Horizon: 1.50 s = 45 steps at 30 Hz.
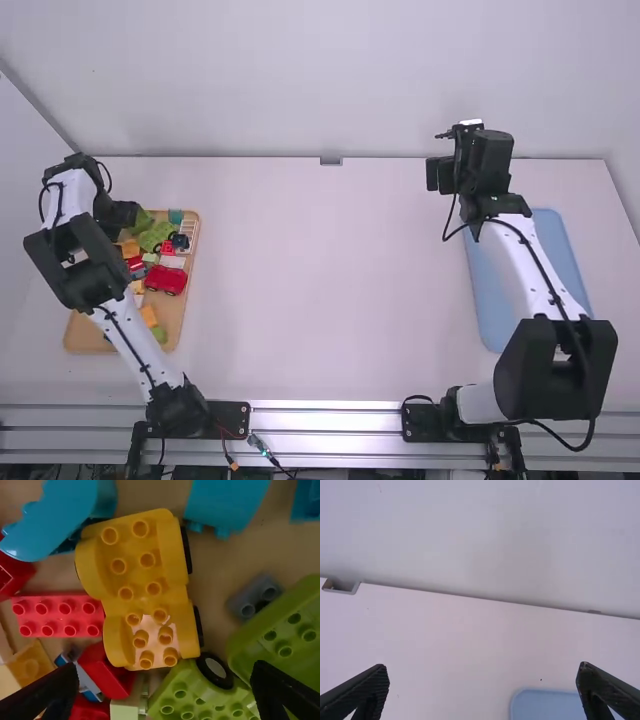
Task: Assemble lego blocks to make yellow taxi
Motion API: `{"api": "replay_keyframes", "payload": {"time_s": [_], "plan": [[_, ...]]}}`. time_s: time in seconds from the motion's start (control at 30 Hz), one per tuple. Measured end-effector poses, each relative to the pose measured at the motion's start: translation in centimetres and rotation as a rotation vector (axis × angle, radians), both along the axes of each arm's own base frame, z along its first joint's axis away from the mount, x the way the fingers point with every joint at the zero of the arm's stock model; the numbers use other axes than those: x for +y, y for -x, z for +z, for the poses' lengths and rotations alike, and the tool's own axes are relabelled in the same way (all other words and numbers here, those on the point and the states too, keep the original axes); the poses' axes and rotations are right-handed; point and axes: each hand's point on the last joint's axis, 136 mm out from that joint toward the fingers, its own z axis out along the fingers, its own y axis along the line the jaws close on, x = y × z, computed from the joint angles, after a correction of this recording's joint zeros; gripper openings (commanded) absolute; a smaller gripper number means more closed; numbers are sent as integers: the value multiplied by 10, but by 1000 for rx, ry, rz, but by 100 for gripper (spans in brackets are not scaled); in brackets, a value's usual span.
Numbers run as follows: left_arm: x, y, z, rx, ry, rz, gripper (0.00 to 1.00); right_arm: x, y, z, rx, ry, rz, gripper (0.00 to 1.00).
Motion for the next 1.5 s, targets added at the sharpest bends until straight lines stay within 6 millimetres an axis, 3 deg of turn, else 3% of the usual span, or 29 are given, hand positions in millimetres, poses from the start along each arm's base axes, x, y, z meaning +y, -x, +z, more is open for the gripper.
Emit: {"api": "replay_keyframes", "payload": {"time_s": [0.23, 0.4, 0.57, 0.67, 0.87, 1.5], "plan": [[1, 4, -6, 15, -8, 5, 89, -1, 0, 0, 0, 3, -2, 99], [4, 0, -5, 0, -20, 5, 94, 0, 0, 0, 0, -1, -1, 99], [0, 7, 11, 30, -1, 6, 95, 0, 0, 0, 1, 1, -1, 99], [3, 3, 29, 14, -14, 7, 88, 0, 1, -1, 4, -1, -1, 99], [7, 9, 32, 43, -36, 8, 75, 0, 1, -1, 4, -1, 0, 99], [8, 14, -21, 58, -55, 10, 76, 0, 0, -1, 4, 1, 0, 99]]}}
